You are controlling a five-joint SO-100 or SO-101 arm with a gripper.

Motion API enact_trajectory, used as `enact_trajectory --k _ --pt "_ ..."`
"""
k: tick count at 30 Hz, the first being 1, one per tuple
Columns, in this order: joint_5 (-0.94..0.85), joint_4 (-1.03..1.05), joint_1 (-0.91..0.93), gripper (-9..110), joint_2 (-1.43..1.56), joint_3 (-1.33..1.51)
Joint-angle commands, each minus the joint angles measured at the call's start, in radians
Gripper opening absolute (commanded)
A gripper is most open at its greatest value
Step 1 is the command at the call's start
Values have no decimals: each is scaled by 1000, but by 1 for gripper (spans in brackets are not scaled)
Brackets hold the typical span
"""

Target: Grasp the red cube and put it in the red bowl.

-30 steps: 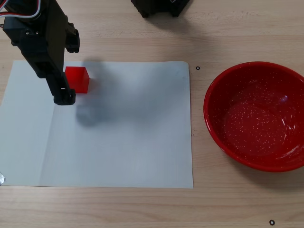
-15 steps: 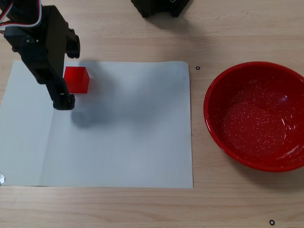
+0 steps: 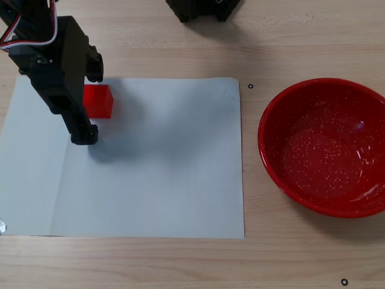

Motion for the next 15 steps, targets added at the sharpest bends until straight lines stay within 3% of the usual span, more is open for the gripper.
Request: enact_trajectory --k 1,15 --pt "5 -6 3 44 49 -81" --pt "26 29 17 28 58 -89"
